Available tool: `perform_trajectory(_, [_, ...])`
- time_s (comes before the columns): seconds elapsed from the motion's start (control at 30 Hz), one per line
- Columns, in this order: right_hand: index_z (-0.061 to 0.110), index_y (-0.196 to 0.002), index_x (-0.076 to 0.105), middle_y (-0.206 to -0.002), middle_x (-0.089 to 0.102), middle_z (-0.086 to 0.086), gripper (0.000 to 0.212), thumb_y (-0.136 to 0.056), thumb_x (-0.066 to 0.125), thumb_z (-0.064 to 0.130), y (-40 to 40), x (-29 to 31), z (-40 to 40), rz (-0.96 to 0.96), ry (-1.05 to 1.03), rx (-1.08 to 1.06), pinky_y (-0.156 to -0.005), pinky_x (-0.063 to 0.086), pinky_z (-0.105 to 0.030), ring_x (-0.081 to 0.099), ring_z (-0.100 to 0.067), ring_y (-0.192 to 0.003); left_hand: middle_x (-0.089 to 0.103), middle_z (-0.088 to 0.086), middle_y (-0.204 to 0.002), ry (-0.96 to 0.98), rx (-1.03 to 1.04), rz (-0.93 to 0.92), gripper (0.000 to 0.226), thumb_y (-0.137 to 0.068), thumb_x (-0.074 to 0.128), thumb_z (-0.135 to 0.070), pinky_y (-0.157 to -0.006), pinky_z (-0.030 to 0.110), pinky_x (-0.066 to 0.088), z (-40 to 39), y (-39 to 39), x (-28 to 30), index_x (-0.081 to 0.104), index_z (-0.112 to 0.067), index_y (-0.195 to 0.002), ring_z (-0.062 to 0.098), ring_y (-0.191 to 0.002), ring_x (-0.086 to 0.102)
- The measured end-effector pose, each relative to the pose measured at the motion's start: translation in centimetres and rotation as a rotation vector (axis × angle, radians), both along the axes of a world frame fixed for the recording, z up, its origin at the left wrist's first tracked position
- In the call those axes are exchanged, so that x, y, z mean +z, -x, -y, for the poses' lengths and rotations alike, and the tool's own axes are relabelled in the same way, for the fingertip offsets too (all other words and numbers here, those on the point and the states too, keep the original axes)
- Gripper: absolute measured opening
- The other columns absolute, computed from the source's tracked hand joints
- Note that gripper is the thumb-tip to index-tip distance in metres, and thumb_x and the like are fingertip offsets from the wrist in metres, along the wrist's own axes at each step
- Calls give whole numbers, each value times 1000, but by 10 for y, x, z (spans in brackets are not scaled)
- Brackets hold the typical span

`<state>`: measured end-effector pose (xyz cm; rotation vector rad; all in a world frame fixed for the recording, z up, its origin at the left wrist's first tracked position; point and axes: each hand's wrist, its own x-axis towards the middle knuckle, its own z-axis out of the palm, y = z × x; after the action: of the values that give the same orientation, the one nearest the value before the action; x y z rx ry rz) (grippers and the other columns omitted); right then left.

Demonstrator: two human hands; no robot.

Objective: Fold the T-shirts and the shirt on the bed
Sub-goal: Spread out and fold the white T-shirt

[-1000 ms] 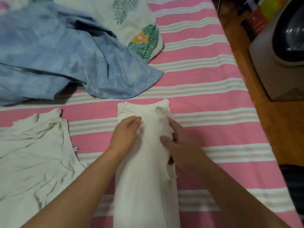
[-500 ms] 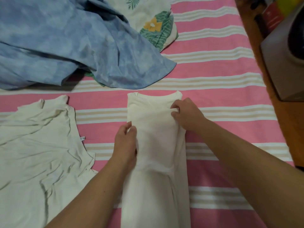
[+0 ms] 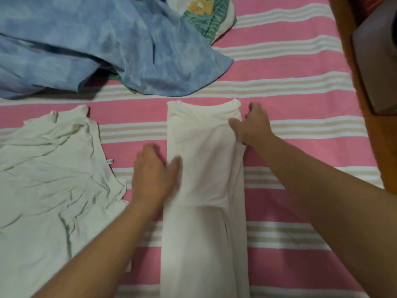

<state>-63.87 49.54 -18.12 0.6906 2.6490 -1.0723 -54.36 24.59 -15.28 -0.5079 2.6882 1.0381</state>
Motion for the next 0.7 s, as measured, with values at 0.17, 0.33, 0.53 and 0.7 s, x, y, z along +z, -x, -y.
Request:
perform_trajectory(0.17, [2,-114,66,-109,71,-15,34,-82,77,8,16,12,9,157,372,-189,-81,59,-46,70,-30,-94,65,5,-127,-550,279,225,73,-83,79,-38,-79,32,56,-3,111,-11,47,-18,-145,23,-104,66])
perform_trajectory(0.33, [2,-103,71,-101,74,-13,22,-81,74,2,-41,62,11,-139,445,-61,-81,59,-37,70,-26,-87,73,10,-91,-875,238,70,9,-90,69,-5,-69,28,55,-1,87,20,71,-7,-99,21,-79,67])
perform_trajectory(0.53, [16,-93,68,-101,52,3,37,-71,76,-13,-196,64,0,-104,260,278,-75,40,-3,53,9,-88,70,-1,-110,-537,-133,112,29,-87,70,5,-87,25,53,56,-81,41,73,-20,-100,12,-97,66])
perform_trajectory(0.7, [12,-120,71,-116,65,-3,50,-76,59,-9,-274,30,-19,-108,-19,619,-102,31,-7,56,-18,-108,59,-14,-118,-172,-482,195,50,-87,65,2,-105,18,37,90,-151,5,68,-44,-107,12,-117,54])
